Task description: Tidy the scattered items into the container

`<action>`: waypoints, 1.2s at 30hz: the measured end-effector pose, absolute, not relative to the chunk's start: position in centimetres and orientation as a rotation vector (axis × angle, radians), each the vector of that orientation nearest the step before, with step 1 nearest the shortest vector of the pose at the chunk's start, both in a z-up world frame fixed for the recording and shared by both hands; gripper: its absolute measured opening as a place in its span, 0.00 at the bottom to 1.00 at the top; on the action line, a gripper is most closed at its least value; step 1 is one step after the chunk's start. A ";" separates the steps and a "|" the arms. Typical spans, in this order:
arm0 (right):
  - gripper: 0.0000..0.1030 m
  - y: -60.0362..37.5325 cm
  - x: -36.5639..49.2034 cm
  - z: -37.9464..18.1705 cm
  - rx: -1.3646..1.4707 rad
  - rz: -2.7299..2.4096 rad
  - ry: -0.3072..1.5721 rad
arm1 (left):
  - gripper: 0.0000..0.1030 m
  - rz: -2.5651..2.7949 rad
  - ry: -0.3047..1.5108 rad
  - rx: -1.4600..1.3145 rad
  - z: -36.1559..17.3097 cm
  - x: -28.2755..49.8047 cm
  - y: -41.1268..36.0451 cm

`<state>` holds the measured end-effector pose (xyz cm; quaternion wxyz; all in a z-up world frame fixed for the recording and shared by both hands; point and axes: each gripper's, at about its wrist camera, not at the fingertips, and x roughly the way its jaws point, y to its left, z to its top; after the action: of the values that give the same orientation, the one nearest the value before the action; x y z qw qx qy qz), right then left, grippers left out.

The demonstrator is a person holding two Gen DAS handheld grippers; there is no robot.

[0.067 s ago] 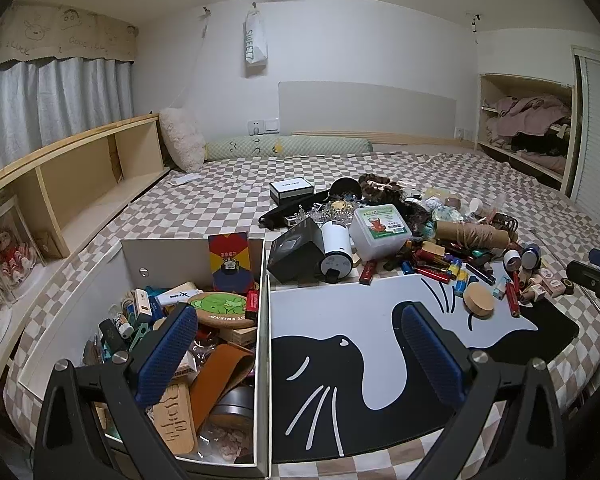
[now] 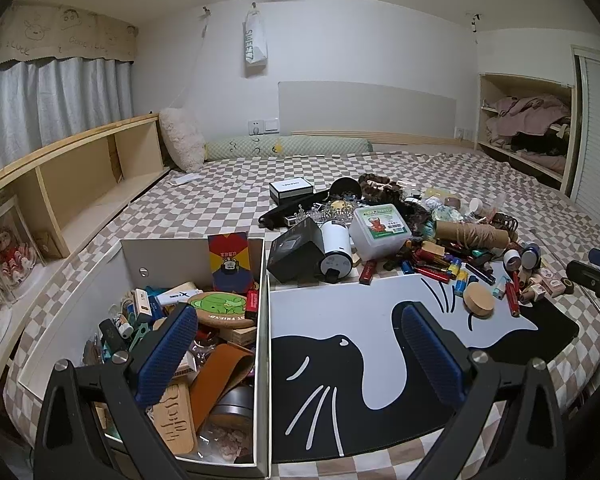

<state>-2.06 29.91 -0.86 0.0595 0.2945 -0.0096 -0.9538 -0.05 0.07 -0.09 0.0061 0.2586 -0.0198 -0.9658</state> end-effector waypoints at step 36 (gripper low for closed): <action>1.00 29.8 -2.2 -1.1 0.899 -2.885 -0.023 | 1.00 -3.025 -0.008 0.830 -0.1 -0.2 -0.7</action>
<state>-2.19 29.76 -1.06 0.0598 0.2969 -0.0074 -0.9530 -0.17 -0.69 -0.05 0.0022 0.2645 -0.0025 -0.9644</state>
